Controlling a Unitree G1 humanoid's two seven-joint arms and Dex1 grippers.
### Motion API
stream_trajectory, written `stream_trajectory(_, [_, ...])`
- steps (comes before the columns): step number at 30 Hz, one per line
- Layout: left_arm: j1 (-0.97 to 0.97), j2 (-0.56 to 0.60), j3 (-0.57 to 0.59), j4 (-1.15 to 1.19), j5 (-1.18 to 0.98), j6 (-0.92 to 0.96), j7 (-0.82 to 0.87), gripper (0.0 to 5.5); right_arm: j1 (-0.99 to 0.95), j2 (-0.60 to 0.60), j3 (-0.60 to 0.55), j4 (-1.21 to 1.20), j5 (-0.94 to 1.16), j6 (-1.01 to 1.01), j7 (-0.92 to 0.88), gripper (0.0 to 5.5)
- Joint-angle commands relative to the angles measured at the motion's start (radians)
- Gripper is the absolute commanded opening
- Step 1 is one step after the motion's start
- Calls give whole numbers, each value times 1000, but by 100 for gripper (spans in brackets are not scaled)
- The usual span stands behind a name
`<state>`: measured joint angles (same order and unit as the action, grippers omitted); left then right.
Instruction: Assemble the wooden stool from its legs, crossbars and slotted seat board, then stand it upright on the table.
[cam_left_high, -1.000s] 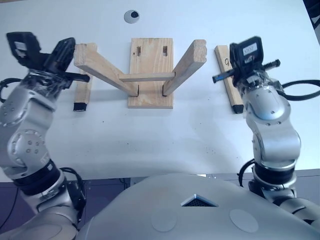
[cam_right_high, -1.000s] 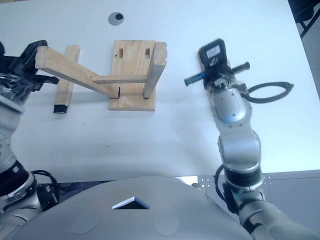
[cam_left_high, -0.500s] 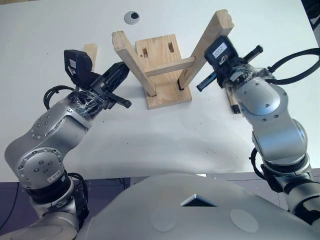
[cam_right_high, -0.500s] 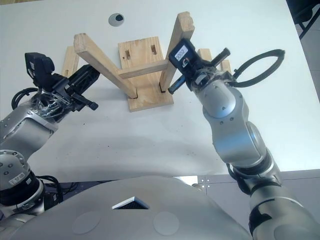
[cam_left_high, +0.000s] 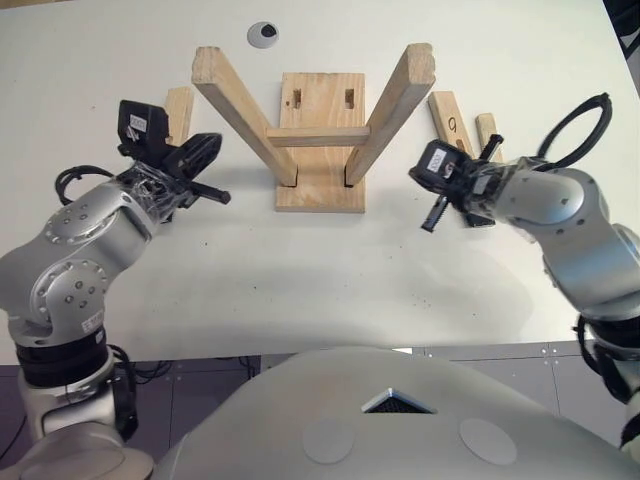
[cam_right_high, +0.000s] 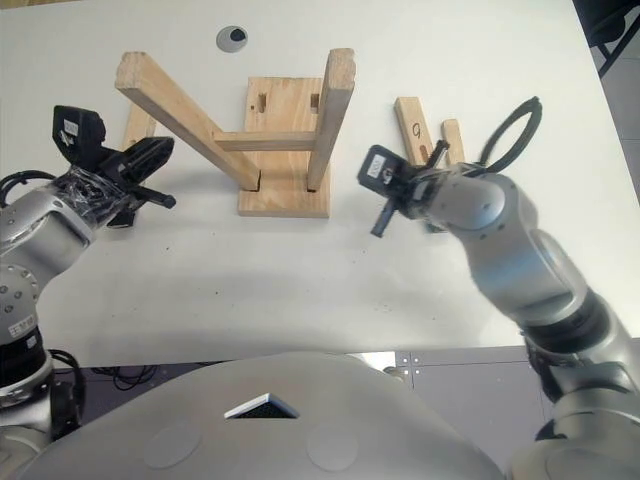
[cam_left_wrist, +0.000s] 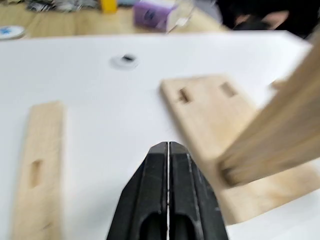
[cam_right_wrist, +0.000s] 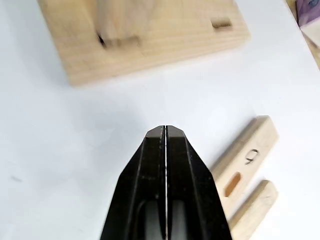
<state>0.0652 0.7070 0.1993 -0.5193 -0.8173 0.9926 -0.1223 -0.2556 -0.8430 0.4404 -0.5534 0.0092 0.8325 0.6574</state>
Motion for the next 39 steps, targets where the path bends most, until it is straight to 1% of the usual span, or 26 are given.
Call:
stream_trajectory(1, [15,90,-96,-18,-4,122,-110,0,-94,57,56,358,-122,-504,-20,4])
stream_trajectory(3, [-11,100,-113,-40,-39,166,-153,0,-164,139,67,516,-149,-685,-51,4])
stream_trajectory(5, [-46,91,-129,-41,-50,189,-176,0,-209,189,74,628,-171,-811,-74,4])
stream_trajectory(7, [-84,61,-165,-31,-46,197,-186,0,-256,233,97,751,-222,-963,-104,4])
stream_trajectory(9, [-115,17,-209,-13,-28,198,-186,0,-291,280,118,843,-249,-1099,-92,4])
stream_trajectory(11, [-143,-26,-249,12,-5,187,-189,0,-305,324,131,888,-246,-1188,-53,4])
stream_trajectory(13, [-177,-63,-275,50,24,167,-192,0,-297,340,145,905,-253,-1236,-12,4])
stream_trajectory(15, [-231,-83,-301,131,87,125,-196,0,-273,330,162,888,-273,-1255,37,4])
stream_trajectory(17, [-288,-68,-358,234,191,48,-226,0,-252,340,174,839,-253,-1240,93,4])
stream_trajectory(22, [-395,-79,-433,462,362,-110,-315,0,-304,483,213,842,-294,-1227,106,4])
stream_trajectory(24, [-385,-70,-421,485,398,-140,-335,0,-307,513,195,830,-288,-1202,109,4])
stream_trajectory(26, [-357,-50,-400,488,421,-162,-354,0,-299,492,155,822,-287,-1174,107,4])
stream_trajectory(28, [-308,-25,-339,442,396,-151,-385,0,-300,430,85,851,-288,-1144,88,4])
stream_trajectory(30, [-246,-10,-246,363,340,-124,-413,0,-326,372,19,931,-305,-1130,49,4])
stream_trajectory(31, [-223,-9,-212,329,318,-110,-421,0,-339,353,-1,971,-316,-1128,33,4])
stream_trajectory(33, [-204,-13,-180,290,299,-92,-427,0,-364,344,-19,1044,-333,-1134,6,4])
stream_trajectory(35, [-209,-40,-176,284,302,-84,-410,0,-396,387,-24,1115,-342,-1154,-33,4])
stream_trajectory(39, [-210,-123,-218,306,358,-62,-319,0,-446,553,10,1208,-343,-1230,-120,4])
